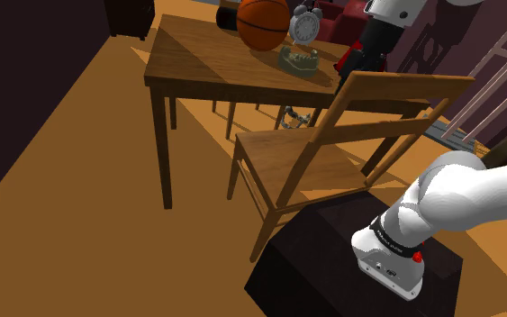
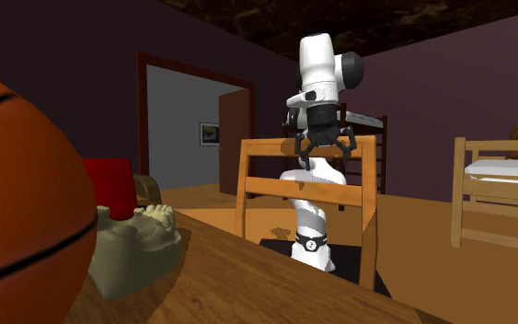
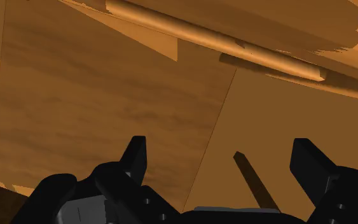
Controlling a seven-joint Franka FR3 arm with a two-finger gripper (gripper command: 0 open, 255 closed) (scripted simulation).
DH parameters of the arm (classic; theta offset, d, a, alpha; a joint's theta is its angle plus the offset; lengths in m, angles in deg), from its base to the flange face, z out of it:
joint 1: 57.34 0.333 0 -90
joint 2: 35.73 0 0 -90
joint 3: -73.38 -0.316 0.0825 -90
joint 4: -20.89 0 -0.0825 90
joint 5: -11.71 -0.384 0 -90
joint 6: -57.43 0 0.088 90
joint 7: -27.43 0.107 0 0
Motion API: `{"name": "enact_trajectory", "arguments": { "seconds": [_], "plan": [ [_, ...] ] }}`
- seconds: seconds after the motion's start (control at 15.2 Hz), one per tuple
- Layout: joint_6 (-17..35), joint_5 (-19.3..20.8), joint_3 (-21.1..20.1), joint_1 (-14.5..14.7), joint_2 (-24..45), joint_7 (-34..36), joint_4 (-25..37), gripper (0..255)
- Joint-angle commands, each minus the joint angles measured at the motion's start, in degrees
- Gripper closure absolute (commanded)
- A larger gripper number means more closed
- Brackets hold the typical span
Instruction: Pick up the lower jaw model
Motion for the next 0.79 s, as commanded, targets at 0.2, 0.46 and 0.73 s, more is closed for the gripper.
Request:
{"name": "enact_trajectory", "arguments": {
  "seconds": [0.2, 0.46, 0.73],
  "plan": [
    [2.6, 3.1, 1.9, -0.8, 4.8, -3.8, 2.2, 0],
    [5.8, 6.6, 4.1, -1.7, 11.7, -8.4, 6.1, 0],
    [8.6, 9.5, 6.1, -2.3, 18.8, -12.7, 10.9, 0]
  ]
}}
